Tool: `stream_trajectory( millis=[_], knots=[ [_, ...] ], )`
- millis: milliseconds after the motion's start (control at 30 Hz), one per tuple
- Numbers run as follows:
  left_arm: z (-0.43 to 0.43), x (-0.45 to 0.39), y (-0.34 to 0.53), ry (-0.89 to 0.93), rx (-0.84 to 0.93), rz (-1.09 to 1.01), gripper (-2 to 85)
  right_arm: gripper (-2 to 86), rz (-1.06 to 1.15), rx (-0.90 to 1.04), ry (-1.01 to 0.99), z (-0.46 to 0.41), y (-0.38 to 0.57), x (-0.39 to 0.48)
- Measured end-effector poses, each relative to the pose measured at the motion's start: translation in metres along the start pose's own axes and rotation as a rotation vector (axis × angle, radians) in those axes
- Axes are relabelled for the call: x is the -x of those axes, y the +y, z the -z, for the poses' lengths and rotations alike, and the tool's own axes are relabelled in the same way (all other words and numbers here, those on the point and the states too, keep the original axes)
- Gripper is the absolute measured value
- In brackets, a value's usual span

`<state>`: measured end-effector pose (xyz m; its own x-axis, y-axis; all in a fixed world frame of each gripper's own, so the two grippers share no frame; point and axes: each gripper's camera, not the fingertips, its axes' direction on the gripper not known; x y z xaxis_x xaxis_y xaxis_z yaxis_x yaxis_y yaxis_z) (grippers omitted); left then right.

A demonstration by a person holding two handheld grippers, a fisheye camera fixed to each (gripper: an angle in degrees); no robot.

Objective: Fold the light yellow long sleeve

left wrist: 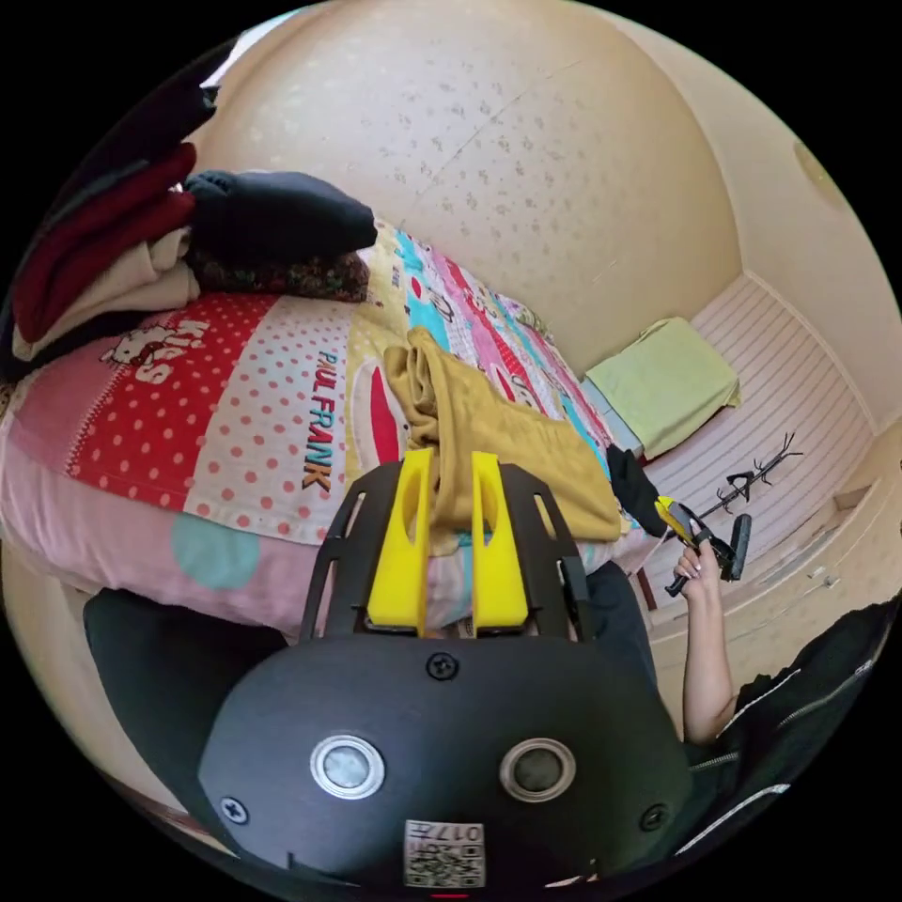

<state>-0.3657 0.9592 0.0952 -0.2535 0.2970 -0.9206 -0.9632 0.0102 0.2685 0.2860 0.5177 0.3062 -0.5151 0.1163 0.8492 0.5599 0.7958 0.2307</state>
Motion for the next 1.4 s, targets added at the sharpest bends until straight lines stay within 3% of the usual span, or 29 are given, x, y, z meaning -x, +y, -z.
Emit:
stream_trajectory(
  millis=[100, 167, 300, 367, 400, 433, 667, 767, 833, 967, 1133, 1300, 1400],
  knots=[
    [-0.011, 0.005, -0.003, -0.051, 0.041, 0.052, 9.1, 9.9, 0.147, 0.033, -0.211, -0.033, 0.000, 0.052],
    [-0.037, 0.014, -0.004, -0.038, 0.183, 0.110, 10.8, 10.2, 0.224, 0.091, -0.285, -0.064, 0.005, 0.083],
    [-0.049, 0.019, 0.000, -0.068, 0.170, 0.179, 11.8, 9.8, 0.392, 0.238, -0.123, -0.159, 0.052, 0.128],
    [-0.054, 0.022, -0.004, 0.026, 0.171, 0.238, 10.6, 9.2, 0.456, 0.290, -0.029, -0.199, 0.090, 0.125],
    [-0.057, 0.024, -0.006, 0.057, 0.181, 0.254, 10.2, 8.9, 0.473, 0.130, -0.056, -0.188, 0.113, 0.119],
    [-0.063, 0.028, -0.010, 0.102, 0.211, 0.294, 9.4, 8.6, 0.450, 0.109, -0.057, -0.185, 0.118, 0.116],
    [-0.068, 0.024, -0.028, 0.084, 0.240, 0.344, 5.1, 8.5, 0.469, 0.143, -0.047, -0.173, 0.133, 0.124],
    [-0.055, 0.011, -0.038, 0.102, 0.199, 0.296, 4.8, 9.4, 0.407, -0.099, -0.158, -0.137, 0.149, 0.118],
    [-0.052, -0.002, -0.047, 0.094, 0.205, 0.251, 4.7, 9.8, 0.485, -0.187, -0.282, -0.121, 0.159, 0.125],
    [-0.055, -0.039, -0.063, 0.030, 0.205, 0.152, 4.7, 12.6, 0.645, -0.033, -0.423, -0.122, 0.162, 0.175],
    [-0.063, -0.059, -0.067, -0.063, 0.225, 0.089, 4.7, 13.6, 0.751, -0.004, -0.247, -0.130, 0.156, 0.233],
    [-0.065, -0.047, -0.062, 0.008, 0.212, 0.158, 4.7, 13.2, 0.831, 0.232, -0.233, -0.173, 0.131, 0.270],
    [-0.068, -0.044, -0.057, -0.006, 0.217, 0.161, 4.6, 10.7, 0.813, 0.214, -0.127, -0.181, 0.121, 0.278]
  ],
)
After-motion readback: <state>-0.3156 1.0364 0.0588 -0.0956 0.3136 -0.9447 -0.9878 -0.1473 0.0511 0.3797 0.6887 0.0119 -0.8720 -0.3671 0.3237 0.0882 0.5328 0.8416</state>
